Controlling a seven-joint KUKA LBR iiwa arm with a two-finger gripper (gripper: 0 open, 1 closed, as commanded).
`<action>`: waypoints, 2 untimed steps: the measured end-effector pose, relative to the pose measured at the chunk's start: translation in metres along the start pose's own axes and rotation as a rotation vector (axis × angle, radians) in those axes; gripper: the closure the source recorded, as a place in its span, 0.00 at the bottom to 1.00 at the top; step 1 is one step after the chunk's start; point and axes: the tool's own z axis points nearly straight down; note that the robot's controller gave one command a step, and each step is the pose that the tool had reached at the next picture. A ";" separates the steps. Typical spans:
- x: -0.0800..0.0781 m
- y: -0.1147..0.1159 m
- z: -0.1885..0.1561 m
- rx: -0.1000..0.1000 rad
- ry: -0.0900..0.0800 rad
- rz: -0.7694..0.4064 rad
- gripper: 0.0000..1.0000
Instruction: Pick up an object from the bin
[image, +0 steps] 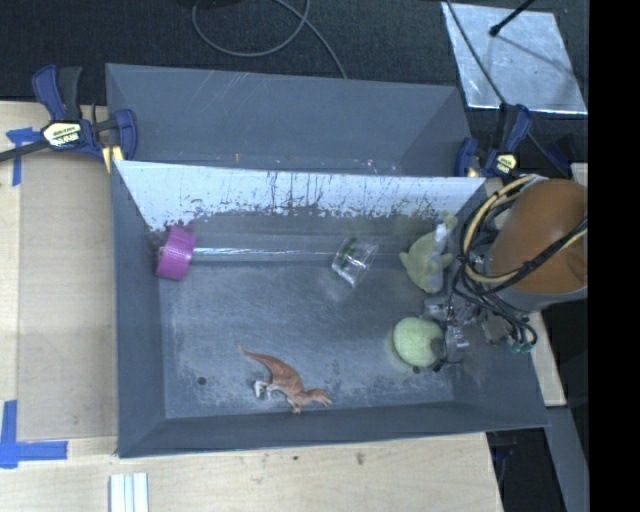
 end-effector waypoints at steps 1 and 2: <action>0.000 0.000 0.000 0.000 0.000 0.000 1.00; 0.001 0.000 -0.004 0.000 0.001 0.000 1.00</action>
Offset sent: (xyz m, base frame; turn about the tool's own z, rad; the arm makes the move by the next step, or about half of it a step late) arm 0.0001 0.0000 0.0770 0.0000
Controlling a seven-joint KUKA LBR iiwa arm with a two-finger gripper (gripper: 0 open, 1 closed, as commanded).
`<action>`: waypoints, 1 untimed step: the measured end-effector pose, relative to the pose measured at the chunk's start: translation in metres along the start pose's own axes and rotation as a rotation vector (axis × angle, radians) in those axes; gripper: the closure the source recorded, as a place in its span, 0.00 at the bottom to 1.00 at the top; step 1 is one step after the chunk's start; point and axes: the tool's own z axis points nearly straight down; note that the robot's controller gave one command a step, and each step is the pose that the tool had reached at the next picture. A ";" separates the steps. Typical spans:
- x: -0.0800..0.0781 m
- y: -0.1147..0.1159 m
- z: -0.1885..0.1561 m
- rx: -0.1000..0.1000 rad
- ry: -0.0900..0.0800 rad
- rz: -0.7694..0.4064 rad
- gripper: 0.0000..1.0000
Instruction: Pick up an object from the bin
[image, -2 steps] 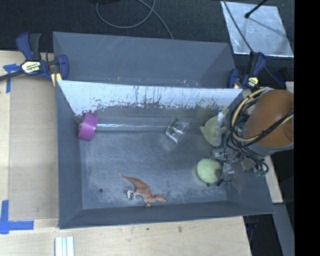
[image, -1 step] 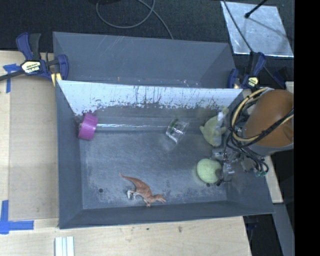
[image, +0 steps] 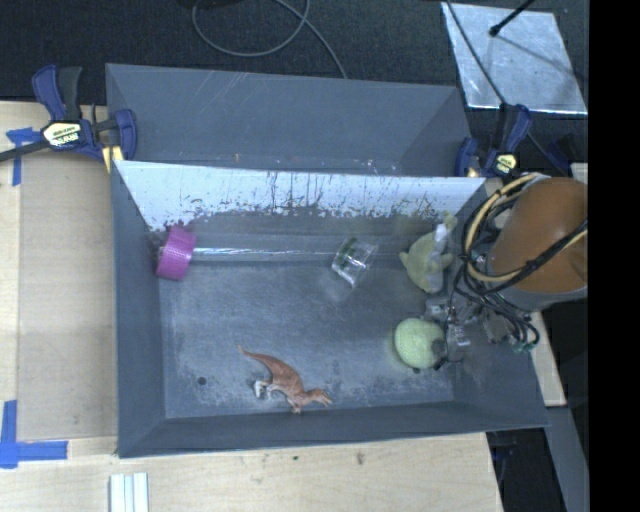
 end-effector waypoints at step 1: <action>0.001 0.000 -0.020 -0.002 0.004 0.000 1.00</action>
Offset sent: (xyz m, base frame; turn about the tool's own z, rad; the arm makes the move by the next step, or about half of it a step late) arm 0.0000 0.0000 0.0510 0.0000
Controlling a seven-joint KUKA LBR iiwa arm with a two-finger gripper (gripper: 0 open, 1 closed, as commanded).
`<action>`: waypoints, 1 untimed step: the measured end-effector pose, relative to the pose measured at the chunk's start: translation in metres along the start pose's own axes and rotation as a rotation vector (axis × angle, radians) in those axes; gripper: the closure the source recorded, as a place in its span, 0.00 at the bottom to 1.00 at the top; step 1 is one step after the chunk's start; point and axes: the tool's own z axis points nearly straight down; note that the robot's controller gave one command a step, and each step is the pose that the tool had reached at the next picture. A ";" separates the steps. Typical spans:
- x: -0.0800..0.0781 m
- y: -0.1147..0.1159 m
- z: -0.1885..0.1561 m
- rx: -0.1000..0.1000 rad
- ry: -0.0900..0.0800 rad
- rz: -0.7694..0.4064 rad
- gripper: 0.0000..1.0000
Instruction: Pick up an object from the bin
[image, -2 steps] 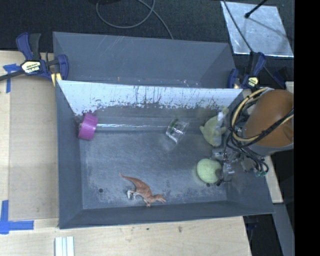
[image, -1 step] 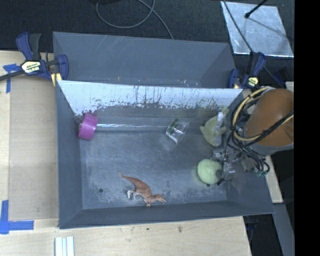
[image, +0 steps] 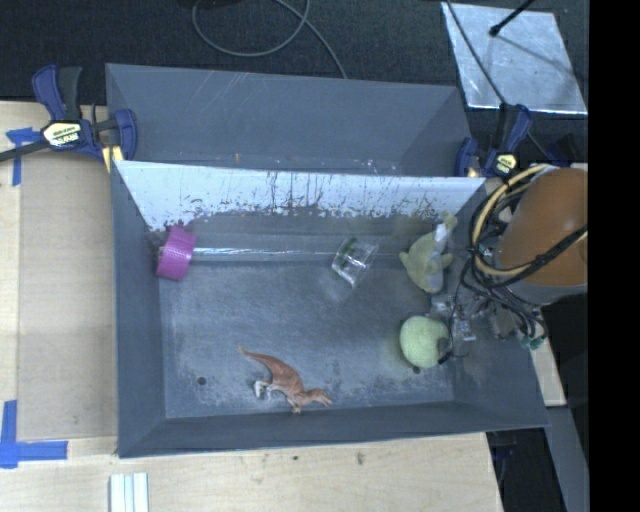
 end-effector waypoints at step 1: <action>-0.002 -0.001 -0.015 0.003 -0.007 0.001 1.00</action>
Offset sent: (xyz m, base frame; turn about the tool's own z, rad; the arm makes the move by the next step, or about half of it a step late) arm -0.0001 -0.0001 0.0671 0.0000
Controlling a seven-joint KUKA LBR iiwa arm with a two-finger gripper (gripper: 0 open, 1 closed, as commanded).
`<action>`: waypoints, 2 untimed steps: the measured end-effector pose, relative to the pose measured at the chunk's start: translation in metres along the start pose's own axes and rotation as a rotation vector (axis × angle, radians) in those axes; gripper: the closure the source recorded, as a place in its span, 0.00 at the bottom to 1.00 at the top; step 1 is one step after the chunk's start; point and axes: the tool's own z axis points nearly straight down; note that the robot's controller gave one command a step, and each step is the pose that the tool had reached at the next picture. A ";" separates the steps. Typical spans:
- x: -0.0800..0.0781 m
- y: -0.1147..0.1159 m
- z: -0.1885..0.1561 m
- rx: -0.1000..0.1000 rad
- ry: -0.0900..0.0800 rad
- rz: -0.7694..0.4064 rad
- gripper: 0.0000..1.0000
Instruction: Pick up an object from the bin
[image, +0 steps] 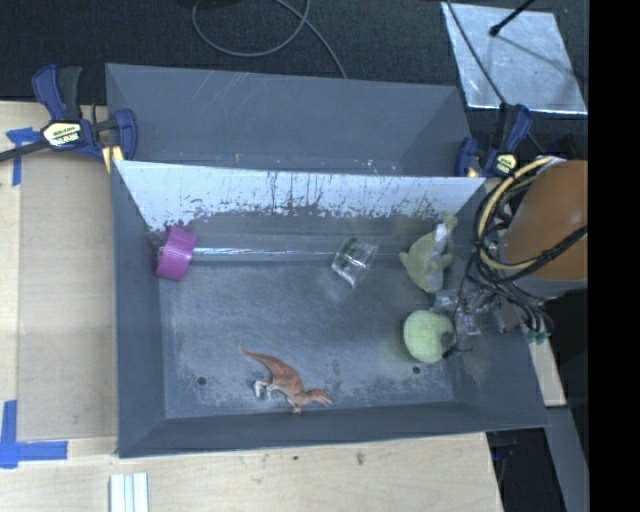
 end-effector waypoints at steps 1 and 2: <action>0.001 0.000 -0.011 -0.002 0.004 0.000 1.00; 0.001 0.000 -0.027 -0.002 0.004 0.000 1.00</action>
Offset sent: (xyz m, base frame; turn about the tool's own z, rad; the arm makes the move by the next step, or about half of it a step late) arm 0.0001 0.0000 0.0020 0.0000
